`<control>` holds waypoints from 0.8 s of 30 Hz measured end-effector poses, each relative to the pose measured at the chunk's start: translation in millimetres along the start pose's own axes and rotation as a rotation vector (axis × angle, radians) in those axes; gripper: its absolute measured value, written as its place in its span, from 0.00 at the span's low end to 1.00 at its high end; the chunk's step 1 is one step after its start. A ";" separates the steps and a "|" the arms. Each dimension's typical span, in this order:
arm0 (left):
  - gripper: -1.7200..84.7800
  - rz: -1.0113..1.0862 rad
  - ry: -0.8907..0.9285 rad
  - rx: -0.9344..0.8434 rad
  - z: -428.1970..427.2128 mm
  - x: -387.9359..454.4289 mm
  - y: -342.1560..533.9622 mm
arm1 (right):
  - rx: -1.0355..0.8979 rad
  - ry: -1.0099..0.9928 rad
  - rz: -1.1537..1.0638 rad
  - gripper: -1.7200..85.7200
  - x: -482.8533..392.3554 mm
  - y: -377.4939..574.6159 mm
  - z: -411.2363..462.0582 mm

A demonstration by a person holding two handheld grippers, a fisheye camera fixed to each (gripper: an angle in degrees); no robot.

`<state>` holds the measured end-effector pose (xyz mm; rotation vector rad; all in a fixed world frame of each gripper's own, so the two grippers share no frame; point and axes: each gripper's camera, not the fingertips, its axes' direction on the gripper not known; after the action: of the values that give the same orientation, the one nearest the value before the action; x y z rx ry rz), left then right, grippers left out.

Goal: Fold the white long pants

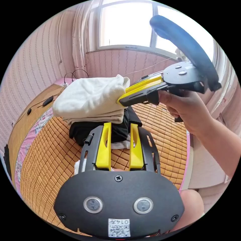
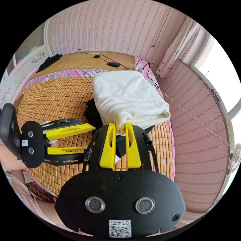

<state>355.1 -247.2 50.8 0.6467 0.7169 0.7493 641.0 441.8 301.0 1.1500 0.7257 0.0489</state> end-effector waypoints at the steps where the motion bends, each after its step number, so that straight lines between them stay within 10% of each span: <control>1: 0.15 -0.018 0.002 -0.011 6.1 1.4 -5.9 | 0.009 -0.026 -0.003 0.09 7.4 4.3 1.2; 10: 0.05 -0.237 0.082 -0.030 -11.4 -12.2 -39.5 | 0.271 -0.135 -0.039 0.05 42.7 12.2 -72.0; 24: 0.01 -0.425 -0.327 0.552 -519.0 -98.6 173.6 | 0.721 -0.691 -0.274 0.04 -132.7 -33.6 -301.4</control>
<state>-158.4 -90.2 -94.2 1.0461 0.7256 0.0370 363.1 619.8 275.6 1.6038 0.2595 -0.8631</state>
